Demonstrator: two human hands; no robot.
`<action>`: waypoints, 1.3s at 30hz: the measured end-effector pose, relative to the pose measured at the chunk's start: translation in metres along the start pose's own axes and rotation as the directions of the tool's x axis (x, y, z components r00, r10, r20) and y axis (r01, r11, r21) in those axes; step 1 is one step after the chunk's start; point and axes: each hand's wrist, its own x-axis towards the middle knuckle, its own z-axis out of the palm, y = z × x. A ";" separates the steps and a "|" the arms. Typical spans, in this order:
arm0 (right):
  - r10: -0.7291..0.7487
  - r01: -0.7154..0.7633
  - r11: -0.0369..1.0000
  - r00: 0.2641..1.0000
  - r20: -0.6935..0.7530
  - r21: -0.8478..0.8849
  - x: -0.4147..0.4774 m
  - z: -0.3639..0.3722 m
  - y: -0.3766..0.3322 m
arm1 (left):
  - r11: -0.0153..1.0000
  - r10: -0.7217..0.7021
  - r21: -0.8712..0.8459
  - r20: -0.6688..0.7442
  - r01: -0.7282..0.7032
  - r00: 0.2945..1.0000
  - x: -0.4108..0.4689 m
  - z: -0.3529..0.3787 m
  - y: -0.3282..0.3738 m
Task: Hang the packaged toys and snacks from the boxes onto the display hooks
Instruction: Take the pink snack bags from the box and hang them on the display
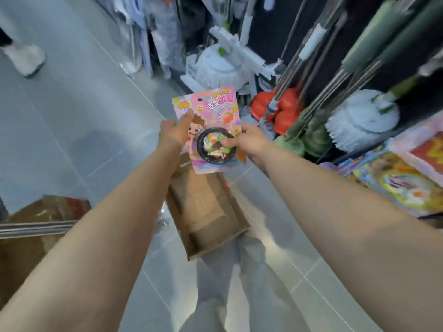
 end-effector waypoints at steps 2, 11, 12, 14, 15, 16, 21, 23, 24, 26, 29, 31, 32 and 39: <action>-0.067 0.069 0.997 0.993 -0.096 0.020 -0.061 -0.027 -0.032 | 0.987 0.163 -0.015 0.017 -0.163 0.986 -0.056 0.003 0.048; -0.232 0.296 0.952 0.859 -0.456 0.075 -0.303 -0.105 -0.091 | 0.815 0.578 0.023 0.012 -0.579 0.816 -0.273 0.021 0.152; -0.259 0.331 0.942 0.831 -0.492 0.063 -0.329 -0.112 -0.096 | 0.790 0.614 -0.007 0.026 -0.614 0.789 -0.291 0.022 0.160; -0.321 0.401 0.916 0.775 -0.544 0.030 -0.381 -0.124 -0.107 | 0.746 0.666 -0.065 0.061 -0.663 0.743 -0.327 0.027 0.178; -0.345 0.425 0.905 0.741 -0.576 0.003 -0.410 -0.129 -0.112 | 0.720 0.694 -0.078 0.083 -0.690 0.715 -0.347 0.029 0.186; -0.360 0.447 0.894 0.701 -0.616 -0.014 -0.434 -0.136 -0.114 | 0.695 0.719 -0.096 0.108 -0.713 0.687 -0.365 0.032 0.194; -0.429 0.550 0.830 0.532 -0.730 -0.087 -0.533 -0.174 -0.118 | 0.564 0.823 -0.252 0.252 -0.786 0.509 -0.450 0.061 0.230; -0.428 0.575 0.812 0.476 -0.768 -0.097 -0.564 -0.194 -0.117 | 0.543 0.832 -0.274 0.303 -0.794 0.465 -0.485 0.075 0.245; -0.424 0.594 0.799 0.449 -0.787 -0.091 -0.578 -0.207 -0.117 | 0.530 0.838 -0.294 0.329 -0.795 0.436 -0.501 0.083 0.253; -0.415 0.636 0.768 0.404 -0.815 -0.076 -0.602 -0.239 -0.115 | 0.485 0.858 -0.339 0.362 -0.806 0.364 -0.533 0.106 0.268; -0.422 0.710 0.701 0.345 -0.838 -0.062 -0.624 -0.278 -0.116 | 0.389 0.905 -0.381 0.330 -0.839 0.270 -0.567 0.128 0.286; -0.446 0.780 0.624 0.303 -0.842 -0.049 -0.636 -0.306 -0.122 | 0.312 0.941 -0.416 0.260 -0.854 0.217 -0.590 0.140 0.301; -0.464 0.809 0.585 0.278 -0.841 -0.055 -0.641 -0.321 -0.127 | 0.263 0.958 -0.429 0.220 -0.864 0.182 -0.602 0.145 0.310; -0.518 0.815 0.546 0.146 -0.843 -0.195 -0.672 -0.391 -0.194 | 0.006 1.000 -0.127 -0.002 -0.992 0.007 -0.661 0.165 0.402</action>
